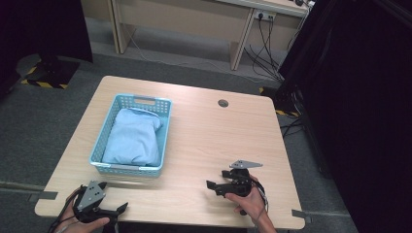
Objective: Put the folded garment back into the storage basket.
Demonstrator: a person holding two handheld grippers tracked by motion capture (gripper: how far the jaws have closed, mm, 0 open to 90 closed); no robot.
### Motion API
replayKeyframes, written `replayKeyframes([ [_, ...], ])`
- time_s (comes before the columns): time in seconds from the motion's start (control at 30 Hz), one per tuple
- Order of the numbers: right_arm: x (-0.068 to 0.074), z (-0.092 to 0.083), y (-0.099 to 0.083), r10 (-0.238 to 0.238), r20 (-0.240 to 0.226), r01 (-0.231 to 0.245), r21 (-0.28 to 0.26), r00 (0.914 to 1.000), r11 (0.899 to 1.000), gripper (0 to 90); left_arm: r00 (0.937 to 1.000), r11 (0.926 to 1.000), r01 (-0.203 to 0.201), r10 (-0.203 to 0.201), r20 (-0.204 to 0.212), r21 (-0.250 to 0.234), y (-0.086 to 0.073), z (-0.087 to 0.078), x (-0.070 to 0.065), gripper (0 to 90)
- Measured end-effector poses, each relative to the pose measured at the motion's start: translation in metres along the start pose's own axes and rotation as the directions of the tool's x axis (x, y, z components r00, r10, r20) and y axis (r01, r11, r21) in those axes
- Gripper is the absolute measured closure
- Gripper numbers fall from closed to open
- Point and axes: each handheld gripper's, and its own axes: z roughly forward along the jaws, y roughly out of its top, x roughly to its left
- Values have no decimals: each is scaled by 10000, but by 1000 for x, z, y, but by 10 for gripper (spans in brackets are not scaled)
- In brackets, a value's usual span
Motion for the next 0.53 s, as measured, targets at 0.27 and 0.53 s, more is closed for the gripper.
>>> replayKeyframes([
  [0.27,-3,-3,-6,115,53,-116,37,9999,9999,141,10000,10000,-3,3,0,2,0,0,0,0],
  [0.53,-3,-5,-7,146,52,-146,-9,9999,9999,141,10000,10000,0,0,0,-1,0,0,0,0],
])
